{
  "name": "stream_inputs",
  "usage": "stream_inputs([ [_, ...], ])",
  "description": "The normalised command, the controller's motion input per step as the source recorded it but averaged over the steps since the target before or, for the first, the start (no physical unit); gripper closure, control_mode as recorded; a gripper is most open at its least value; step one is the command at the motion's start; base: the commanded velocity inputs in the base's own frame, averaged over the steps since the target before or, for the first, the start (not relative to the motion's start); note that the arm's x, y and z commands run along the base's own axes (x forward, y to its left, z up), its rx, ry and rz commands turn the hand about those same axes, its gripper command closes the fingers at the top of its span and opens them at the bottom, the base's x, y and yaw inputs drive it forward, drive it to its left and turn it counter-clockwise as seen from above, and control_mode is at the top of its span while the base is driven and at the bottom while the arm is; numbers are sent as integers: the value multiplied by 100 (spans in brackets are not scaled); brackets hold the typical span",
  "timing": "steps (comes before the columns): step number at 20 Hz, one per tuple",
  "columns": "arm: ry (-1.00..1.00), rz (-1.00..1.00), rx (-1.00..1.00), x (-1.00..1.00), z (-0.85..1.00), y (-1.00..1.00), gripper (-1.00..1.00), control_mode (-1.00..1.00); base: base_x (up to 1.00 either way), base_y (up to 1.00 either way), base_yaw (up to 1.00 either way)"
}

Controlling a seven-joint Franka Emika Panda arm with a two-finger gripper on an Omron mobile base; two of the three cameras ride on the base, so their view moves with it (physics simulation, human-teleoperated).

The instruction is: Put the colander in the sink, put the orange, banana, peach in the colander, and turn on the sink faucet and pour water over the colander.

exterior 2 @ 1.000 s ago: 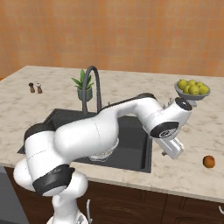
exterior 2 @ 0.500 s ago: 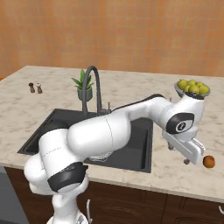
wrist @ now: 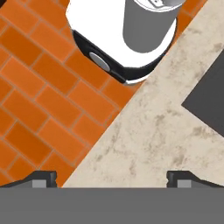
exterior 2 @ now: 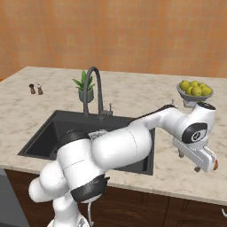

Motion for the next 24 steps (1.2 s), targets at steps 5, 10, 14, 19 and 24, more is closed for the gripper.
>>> stream_inputs([
  [5, 2, 0, -4, 31, -27, -29, -100, -100, 0, 0, 0],
  [10, 0, 0, -3, 33, -36, -26, -100, -100, 0, 0, 0],
  [14, 0, 0, -1, 22, -36, -43, -100, -100, 0, 0, 0],
  [19, 0, 0, -1, 23, -36, -32, -100, -100, 0, 0, 0],
  [24, 0, 0, -1, 27, -35, -24, -100, -100, 0, 0, 0],
])
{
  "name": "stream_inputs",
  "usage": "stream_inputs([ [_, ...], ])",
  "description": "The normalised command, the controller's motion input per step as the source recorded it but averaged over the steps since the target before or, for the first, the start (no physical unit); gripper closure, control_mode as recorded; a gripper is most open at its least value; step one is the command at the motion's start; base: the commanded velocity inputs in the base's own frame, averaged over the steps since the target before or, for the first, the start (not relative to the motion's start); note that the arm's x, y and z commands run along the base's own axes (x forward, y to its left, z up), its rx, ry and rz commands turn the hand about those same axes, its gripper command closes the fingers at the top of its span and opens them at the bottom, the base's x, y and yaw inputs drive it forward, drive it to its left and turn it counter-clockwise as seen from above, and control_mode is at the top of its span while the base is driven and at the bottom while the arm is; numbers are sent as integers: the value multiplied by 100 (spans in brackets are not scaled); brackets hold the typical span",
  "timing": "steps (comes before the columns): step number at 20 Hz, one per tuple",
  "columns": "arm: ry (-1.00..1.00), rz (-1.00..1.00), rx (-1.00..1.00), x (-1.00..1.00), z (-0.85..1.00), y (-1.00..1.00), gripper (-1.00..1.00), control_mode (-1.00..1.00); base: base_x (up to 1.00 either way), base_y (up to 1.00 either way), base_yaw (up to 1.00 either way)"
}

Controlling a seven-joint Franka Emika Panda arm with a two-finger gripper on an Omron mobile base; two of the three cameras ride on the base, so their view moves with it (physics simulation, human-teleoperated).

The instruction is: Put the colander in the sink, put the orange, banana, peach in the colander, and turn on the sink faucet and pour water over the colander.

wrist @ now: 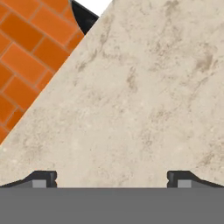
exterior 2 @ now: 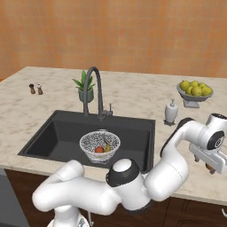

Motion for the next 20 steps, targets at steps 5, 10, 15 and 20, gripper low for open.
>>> stream_inputs([
  [5, -4, 0, -1, 26, -33, -28, -100, -100, 0, 0, 0],
  [10, -13, 2, -2, 32, -31, -9, -100, -100, 0, 0, 0],
  [15, -25, 18, -13, 29, -41, -11, -100, -100, 0, 0, 0],
  [20, -13, 10, -21, 14, -47, -14, 100, -100, 0, 0, 0],
])
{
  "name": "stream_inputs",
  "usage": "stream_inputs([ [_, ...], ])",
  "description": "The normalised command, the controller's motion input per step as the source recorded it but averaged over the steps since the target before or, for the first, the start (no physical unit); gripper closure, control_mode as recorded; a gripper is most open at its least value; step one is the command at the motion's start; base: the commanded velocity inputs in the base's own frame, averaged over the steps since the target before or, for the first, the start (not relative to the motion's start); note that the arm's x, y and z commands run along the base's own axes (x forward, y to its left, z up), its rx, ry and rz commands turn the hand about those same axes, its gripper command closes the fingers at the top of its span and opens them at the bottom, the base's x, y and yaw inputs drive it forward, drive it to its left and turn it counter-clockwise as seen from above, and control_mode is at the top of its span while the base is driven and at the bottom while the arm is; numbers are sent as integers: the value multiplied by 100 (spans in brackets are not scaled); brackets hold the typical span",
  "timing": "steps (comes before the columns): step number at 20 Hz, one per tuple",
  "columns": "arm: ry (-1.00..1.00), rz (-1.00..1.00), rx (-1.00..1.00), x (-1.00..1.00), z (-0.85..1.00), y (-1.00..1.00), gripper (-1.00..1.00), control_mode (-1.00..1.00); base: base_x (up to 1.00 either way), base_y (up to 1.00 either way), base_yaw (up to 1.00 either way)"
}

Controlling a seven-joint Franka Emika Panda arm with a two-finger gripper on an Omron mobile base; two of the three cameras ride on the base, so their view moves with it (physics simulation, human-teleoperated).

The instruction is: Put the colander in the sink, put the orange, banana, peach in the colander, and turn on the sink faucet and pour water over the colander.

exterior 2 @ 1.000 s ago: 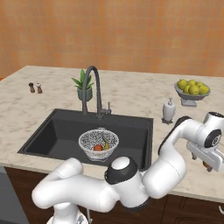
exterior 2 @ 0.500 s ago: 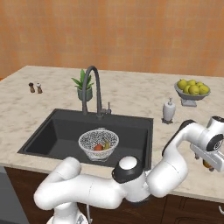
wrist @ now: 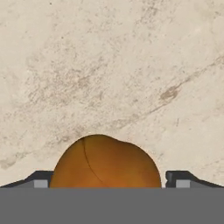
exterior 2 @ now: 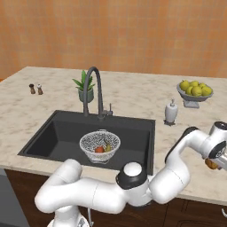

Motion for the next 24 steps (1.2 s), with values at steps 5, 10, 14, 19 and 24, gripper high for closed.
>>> stream_inputs([
  [5, -7, 5, -16, -63, -8, 19, 100, -100, 0, 0, 0],
  [10, -40, 10, 0, -86, 57, 88, 100, -100, 0, 0, 0],
  [14, -58, 0, -5, -23, 85, 100, 100, -100, 0, 0, 0],
  [19, -5, 5, -14, 12, 87, 100, 100, -100, 0, 0, 0],
  [24, 19, 13, -12, 27, 66, 100, 100, -100, 0, 0, 0],
])
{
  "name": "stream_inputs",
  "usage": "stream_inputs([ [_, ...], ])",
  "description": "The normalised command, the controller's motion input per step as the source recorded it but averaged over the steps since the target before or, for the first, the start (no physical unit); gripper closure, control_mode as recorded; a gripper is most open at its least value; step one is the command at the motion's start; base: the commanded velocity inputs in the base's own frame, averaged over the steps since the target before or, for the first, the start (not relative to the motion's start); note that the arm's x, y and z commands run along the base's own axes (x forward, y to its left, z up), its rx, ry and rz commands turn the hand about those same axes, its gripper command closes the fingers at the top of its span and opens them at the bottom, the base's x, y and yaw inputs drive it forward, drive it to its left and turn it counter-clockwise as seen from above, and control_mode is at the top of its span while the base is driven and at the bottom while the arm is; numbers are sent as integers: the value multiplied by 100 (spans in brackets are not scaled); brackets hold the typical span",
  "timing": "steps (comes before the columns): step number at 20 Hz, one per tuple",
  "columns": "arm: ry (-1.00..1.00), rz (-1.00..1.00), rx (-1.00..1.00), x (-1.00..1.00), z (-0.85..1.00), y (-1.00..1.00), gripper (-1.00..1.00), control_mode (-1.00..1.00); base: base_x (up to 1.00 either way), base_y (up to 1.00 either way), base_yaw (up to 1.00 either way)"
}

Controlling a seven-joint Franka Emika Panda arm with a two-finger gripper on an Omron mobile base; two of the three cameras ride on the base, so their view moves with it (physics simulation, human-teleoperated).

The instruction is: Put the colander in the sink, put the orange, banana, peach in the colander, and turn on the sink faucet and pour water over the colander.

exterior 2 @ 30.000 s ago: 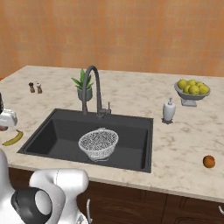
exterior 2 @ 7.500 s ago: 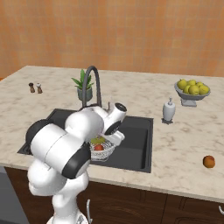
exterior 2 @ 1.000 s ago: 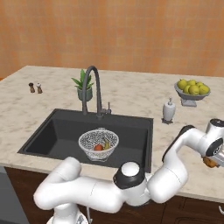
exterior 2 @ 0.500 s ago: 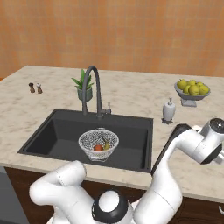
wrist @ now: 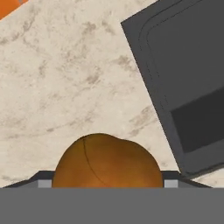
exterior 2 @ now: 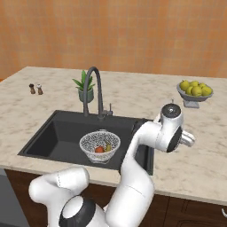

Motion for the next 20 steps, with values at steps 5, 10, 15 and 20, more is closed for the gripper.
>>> stream_inputs([
  [5, 21, 20, -5, 28, 37, 100, 100, -100, 0, 0, 0],
  [10, 1, 26, 0, 8, 0, 100, 100, -100, 0, 0, 0],
  [15, 0, 19, -3, 0, -12, 100, 100, -100, 0, 0, 0],
  [20, 0, 26, 0, 8, -31, 84, 100, -100, 0, 0, 0],
])
